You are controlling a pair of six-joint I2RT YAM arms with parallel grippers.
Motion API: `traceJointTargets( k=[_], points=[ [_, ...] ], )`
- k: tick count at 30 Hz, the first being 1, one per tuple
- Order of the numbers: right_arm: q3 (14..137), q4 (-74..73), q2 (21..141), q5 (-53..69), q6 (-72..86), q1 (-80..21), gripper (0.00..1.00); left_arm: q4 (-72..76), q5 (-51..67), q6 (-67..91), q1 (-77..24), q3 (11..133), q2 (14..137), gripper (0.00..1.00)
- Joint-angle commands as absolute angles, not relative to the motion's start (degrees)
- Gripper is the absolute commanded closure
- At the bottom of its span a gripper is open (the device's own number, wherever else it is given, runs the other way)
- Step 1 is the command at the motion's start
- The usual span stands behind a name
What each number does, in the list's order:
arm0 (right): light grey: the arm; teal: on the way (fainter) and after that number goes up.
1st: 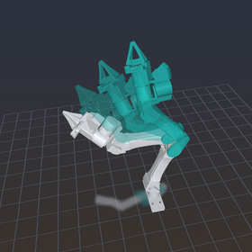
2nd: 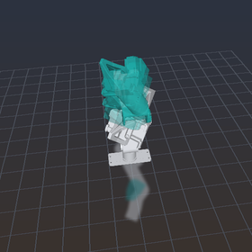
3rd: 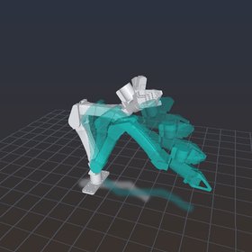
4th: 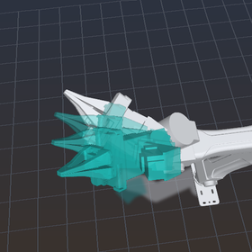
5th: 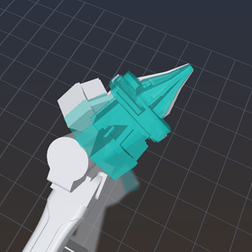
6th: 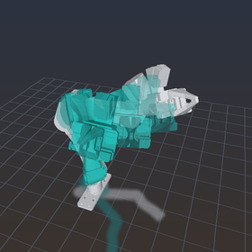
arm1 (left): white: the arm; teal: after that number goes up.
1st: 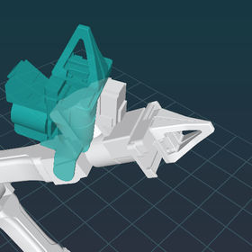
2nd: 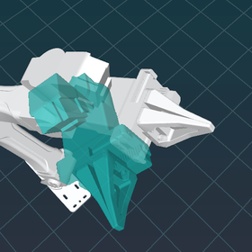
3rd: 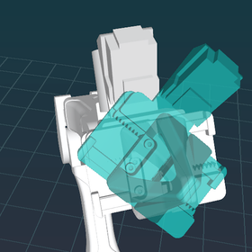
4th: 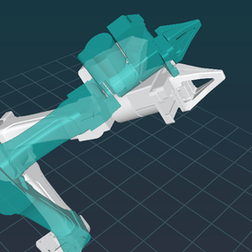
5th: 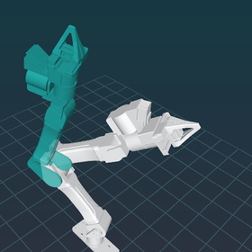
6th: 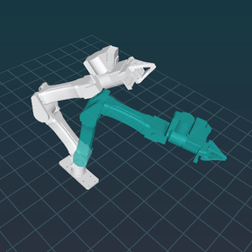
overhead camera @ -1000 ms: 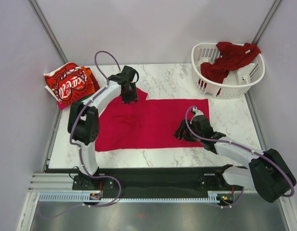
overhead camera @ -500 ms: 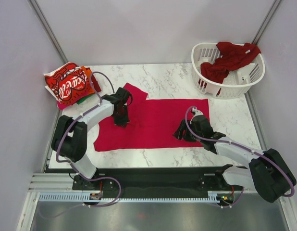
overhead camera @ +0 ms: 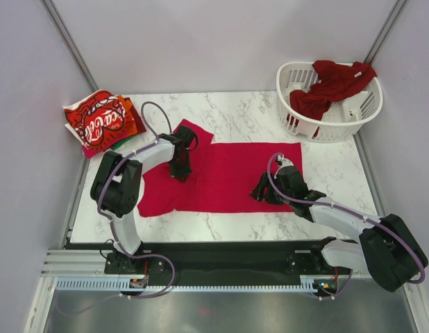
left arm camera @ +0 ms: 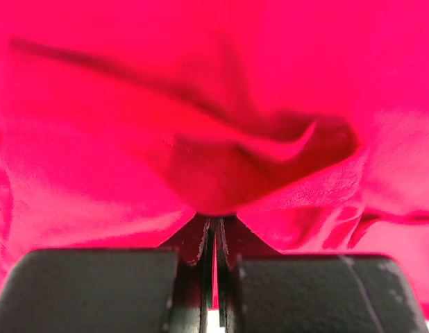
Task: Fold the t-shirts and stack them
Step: Fold the tshirt
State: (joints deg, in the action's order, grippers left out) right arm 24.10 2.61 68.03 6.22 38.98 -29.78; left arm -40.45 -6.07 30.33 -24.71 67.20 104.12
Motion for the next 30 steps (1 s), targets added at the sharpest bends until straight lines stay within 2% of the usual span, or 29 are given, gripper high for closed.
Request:
traceJointTargets(
  k=[1,7,10,14,18,30],
  points=[
    [24.8,4.5,68.4,6.5,38.4,-30.0,0.30,-38.0,-10.4,29.4,-23.0,74.7,108.7,0.97],
    [24.9,4.4,68.5,6.6,38.3,-29.9,0.30,-38.7,-8.6,27.8,-16.9,86.0,112.6,0.94],
    [24.9,4.4,68.6,6.7,38.2,-30.0,0.30,-41.1,-7.5,25.8,-15.4,93.0,113.5,0.88],
    [24.9,4.4,68.6,6.6,38.2,-30.0,0.30,-44.5,-7.2,23.7,-14.2,97.7,114.5,0.74],
    [25.0,4.4,68.6,6.6,38.2,-30.0,0.29,-44.7,-6.7,24.2,-14.2,94.9,112.9,0.70],
    [24.9,4.5,68.6,6.7,38.2,-30.0,0.29,-42.9,-8.3,28.6,-20.5,81.5,104.6,0.75]
  ],
)
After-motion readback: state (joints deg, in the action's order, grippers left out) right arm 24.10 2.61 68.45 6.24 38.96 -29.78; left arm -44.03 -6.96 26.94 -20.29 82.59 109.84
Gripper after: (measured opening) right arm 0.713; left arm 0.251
